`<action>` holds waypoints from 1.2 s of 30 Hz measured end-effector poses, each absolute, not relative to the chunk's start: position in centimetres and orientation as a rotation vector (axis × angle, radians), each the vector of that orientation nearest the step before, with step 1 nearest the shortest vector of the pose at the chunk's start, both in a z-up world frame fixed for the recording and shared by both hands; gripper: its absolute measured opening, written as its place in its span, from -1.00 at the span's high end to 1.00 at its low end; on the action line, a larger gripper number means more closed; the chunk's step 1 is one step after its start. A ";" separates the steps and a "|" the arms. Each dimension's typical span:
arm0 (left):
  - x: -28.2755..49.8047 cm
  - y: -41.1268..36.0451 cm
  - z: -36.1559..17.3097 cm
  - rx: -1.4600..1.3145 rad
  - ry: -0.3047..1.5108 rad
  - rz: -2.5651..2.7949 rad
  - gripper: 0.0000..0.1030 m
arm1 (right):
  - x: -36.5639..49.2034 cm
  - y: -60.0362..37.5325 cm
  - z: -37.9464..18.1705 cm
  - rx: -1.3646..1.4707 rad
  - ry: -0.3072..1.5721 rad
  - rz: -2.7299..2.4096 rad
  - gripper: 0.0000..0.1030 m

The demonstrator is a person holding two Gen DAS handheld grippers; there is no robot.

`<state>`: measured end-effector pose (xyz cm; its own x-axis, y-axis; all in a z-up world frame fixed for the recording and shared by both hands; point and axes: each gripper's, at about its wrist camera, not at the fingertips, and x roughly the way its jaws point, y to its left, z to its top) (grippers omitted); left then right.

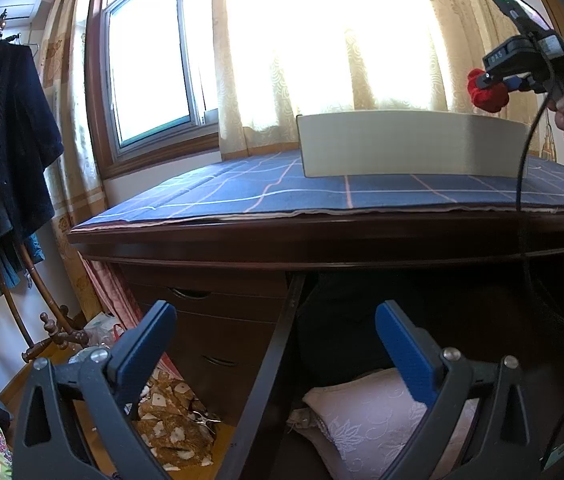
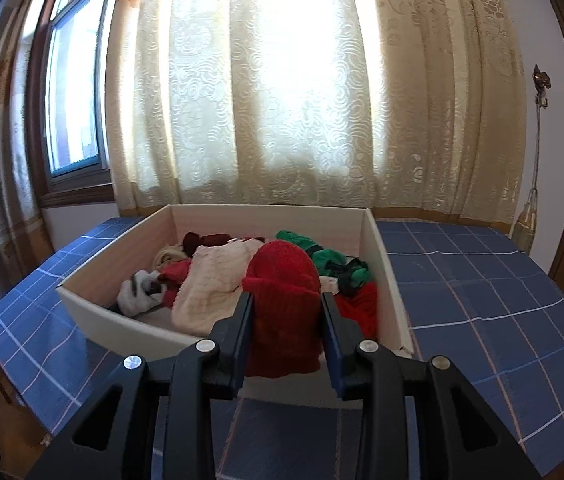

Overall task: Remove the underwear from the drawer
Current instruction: 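Carry the red sock with the right gripper over the box, then open the right gripper to drop the red sock into the box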

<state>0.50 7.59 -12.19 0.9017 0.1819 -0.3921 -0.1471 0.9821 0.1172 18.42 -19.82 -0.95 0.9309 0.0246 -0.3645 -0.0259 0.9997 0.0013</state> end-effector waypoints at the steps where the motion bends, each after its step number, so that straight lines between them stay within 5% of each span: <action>1: 0.6 7.6 -12.2 0.086 0.413 0.170 -0.97 | 18.9 -19.9 -0.9 -0.010 0.373 0.014 0.32; 32: 0.0 7.4 -12.4 0.107 0.402 0.167 -0.97 | 27.4 -22.2 -3.6 0.010 0.483 -0.134 0.31; 36: -0.1 7.4 -12.4 0.108 0.401 0.169 -0.97 | 27.6 -22.4 -4.3 0.016 0.463 -0.147 0.11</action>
<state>-0.06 7.43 -12.37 0.9070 0.1844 -0.3786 -0.1419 0.9803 0.1375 27.58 -22.43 -4.32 0.8845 -0.1375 -0.4459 0.1447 0.9893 -0.0180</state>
